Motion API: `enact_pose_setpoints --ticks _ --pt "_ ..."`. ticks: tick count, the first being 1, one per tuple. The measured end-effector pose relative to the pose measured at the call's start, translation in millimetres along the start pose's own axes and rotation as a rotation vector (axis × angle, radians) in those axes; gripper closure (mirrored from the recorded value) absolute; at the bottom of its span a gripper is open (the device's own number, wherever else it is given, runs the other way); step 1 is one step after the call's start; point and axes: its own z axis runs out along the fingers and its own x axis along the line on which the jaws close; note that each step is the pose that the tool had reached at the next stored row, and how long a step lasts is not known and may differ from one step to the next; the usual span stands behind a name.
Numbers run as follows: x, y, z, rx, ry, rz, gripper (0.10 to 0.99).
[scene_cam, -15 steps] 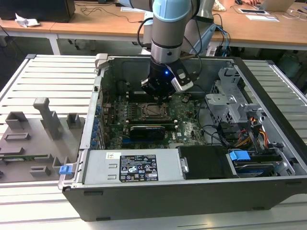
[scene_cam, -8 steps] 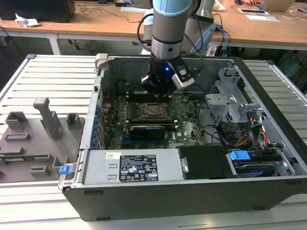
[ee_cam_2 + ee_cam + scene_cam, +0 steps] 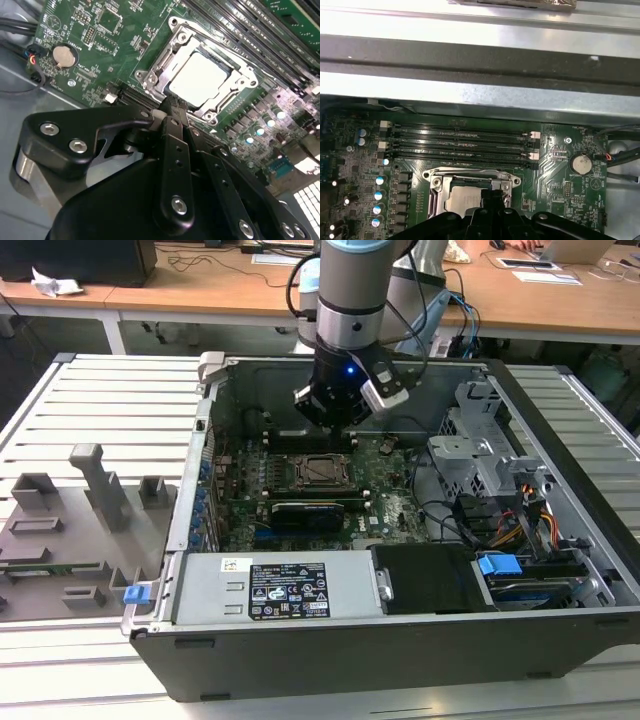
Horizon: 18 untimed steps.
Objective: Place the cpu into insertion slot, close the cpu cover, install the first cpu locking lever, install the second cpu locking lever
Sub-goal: 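Install the second cpu locking lever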
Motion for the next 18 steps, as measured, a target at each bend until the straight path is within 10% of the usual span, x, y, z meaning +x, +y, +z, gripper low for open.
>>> enact_pose_setpoints --ticks 18 --pt "0.8 -13.2 -1.0 0.0 0.0001 0.0 0.98"
